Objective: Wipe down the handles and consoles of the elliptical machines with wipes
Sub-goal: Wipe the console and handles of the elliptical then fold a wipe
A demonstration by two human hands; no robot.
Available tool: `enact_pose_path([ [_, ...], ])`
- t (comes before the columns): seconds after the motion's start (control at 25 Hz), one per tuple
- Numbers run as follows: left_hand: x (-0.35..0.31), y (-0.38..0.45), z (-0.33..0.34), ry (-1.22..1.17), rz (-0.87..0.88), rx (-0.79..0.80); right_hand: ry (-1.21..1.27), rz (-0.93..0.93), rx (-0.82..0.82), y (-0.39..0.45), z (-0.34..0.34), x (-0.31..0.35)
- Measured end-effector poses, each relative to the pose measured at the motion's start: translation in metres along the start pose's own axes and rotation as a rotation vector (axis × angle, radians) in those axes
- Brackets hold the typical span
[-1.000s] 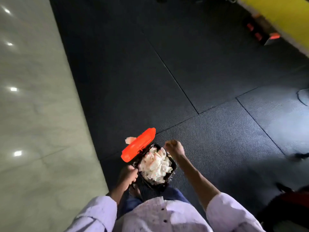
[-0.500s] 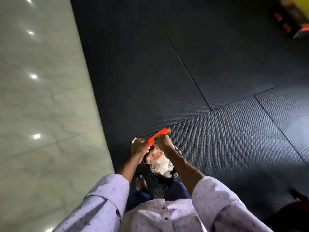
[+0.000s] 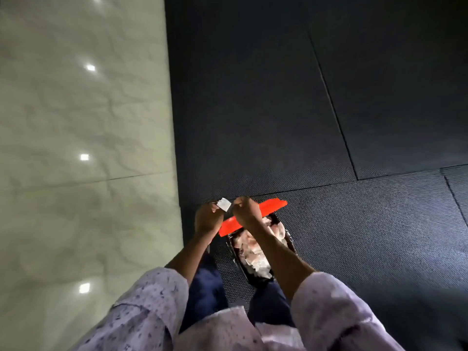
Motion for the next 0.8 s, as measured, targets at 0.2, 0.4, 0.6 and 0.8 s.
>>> enact_pose_path([
  [0.2, 0.066, 0.126, 0.015, -0.041, -0.058, 0.112, -0.11, 0.077, 0.123, 0.086, 0.067, 0.025],
  [0.4, 0.109, 0.232, 0.023, -0.029, -0.095, 0.134, -0.157, 0.189, 0.219, 0.193, 0.159, -0.007],
  [0.6, 0.158, 0.364, 0.099, 0.085, 0.0, 0.161, -0.302, 0.2, 0.238, 0.308, 0.253, -0.095],
  [0.8, 0.238, 0.468, 0.204, 0.153, -0.008, 0.207, -0.603, 0.149, 0.447, 0.421, 0.358, -0.201],
])
Point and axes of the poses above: each hand's wrist, its own y-axis towards the middle knuckle, its own z-axis out of the palm, x = y × z, the point moved 5 cm from there along y, towards the middle knuckle, and after that the axes turned 4 degrees about y, right-handed, at the moved point
